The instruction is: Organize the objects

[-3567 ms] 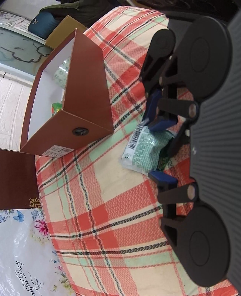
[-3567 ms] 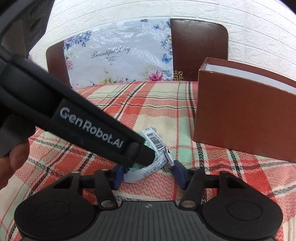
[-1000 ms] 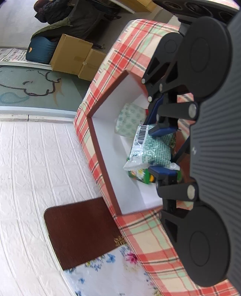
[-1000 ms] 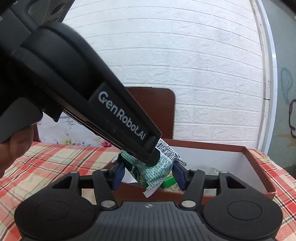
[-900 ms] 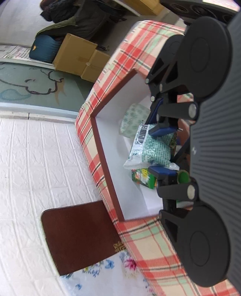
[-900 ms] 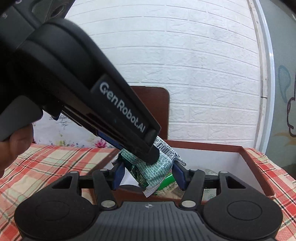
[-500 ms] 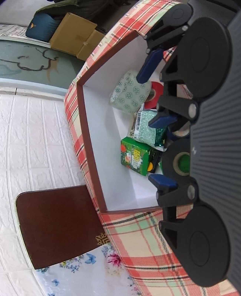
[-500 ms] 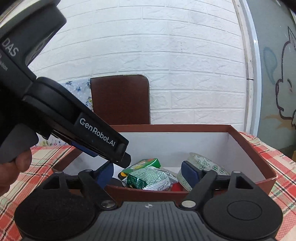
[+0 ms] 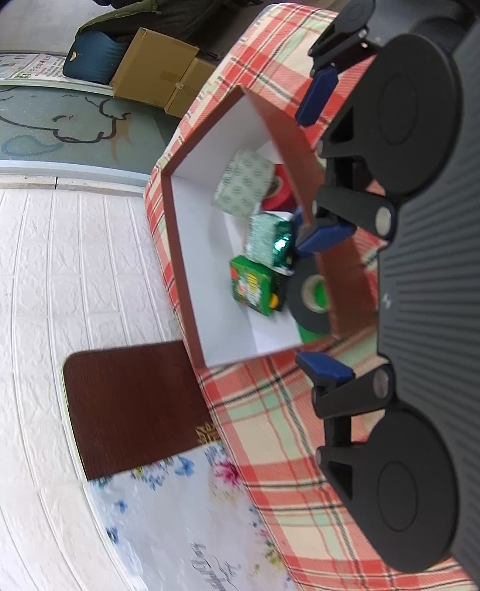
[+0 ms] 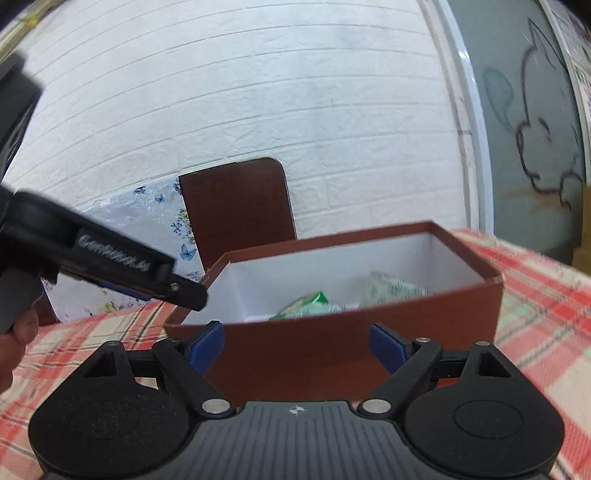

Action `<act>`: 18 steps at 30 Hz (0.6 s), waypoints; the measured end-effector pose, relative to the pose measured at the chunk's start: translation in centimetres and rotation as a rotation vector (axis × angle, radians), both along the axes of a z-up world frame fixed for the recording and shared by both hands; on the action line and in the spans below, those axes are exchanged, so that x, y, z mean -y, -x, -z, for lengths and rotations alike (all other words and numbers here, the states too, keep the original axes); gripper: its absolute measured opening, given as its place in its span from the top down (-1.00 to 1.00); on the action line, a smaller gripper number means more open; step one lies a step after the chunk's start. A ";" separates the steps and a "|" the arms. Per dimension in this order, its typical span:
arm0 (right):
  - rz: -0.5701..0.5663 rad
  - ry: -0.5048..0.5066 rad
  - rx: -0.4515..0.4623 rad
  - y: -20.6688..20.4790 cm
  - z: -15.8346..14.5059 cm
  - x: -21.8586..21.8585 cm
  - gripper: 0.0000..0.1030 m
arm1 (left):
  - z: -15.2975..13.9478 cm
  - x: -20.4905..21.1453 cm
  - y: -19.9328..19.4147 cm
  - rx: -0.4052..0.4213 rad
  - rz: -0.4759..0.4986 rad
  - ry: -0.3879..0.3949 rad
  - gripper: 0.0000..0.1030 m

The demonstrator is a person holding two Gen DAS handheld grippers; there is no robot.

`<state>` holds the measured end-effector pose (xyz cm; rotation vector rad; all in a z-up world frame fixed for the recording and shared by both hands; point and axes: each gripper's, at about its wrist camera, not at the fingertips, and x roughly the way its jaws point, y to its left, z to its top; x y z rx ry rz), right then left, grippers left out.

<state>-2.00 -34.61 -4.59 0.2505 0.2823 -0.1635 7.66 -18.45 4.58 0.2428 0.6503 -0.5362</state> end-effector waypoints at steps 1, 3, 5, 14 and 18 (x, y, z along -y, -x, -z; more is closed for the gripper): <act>-0.001 -0.027 -0.010 0.4 0.2 0.0 -0.67 | 0.1 -0.5 0.4 0.003 -0.008 0.000 -0.31; -0.005 -0.079 -0.026 0.8 0.7 0.0 -0.68 | 0.2 -1.4 1.1 0.012 -0.026 -0.001 -0.38; -0.012 -0.117 -0.042 1.6 0.9 -0.2 -0.70 | 0.4 -2.5 1.8 0.018 -0.041 0.002 -0.50; -0.046 -0.202 -0.065 3.0 -0.3 -2.5 -0.76 | 1.6 -6.2 4.0 0.024 -0.107 -0.013 -0.85; -0.060 -0.177 -0.064 3.4 -0.7 -4.3 -0.77 | 2.2 -7.5 4.5 -0.001 -0.140 -0.017 -0.94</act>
